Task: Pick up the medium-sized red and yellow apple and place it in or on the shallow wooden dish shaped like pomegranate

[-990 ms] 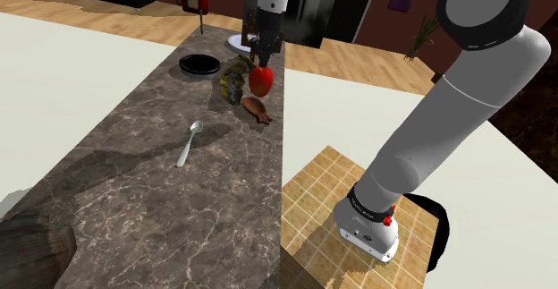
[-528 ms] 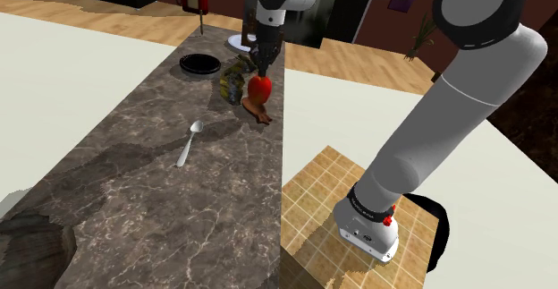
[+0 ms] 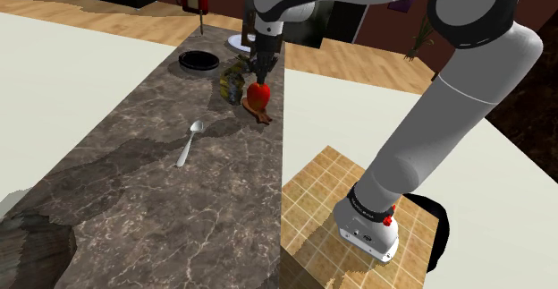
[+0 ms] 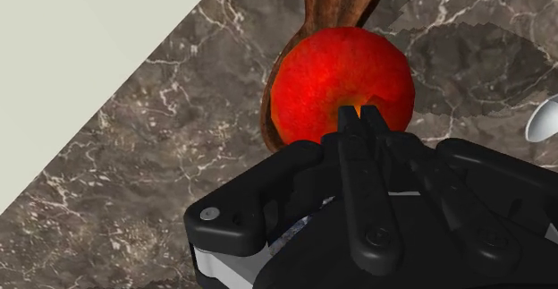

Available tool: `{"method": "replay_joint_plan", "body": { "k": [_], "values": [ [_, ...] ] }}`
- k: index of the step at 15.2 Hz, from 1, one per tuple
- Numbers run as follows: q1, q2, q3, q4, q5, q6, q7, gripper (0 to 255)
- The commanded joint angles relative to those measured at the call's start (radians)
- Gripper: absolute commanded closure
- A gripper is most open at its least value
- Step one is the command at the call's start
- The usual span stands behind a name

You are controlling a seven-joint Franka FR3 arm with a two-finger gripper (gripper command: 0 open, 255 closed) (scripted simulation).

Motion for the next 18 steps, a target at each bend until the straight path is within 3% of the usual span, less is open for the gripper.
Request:
{"method": "replay_joint_plan", "body": {
  "k": [1,4,5,10,14,18],
  "values": [
    [0.000,0.000,0.000,-0.001,0.000,0.002,0.000,255],
    [0.000,0.000,0.000,-0.001,0.000,0.002,0.000,255],
    [0.000,0.000,0.000,-0.001,0.000,0.002,0.000,0],
    [0.000,0.000,0.000,-0.001,0.000,0.002,0.000,0],
    [-0.003,-0.022,-0.004,0.103,-0.005,-0.124,0.003,0],
    [-0.003,-0.022,-0.004,0.103,-0.005,-0.124,0.003,0]
  ]
}}
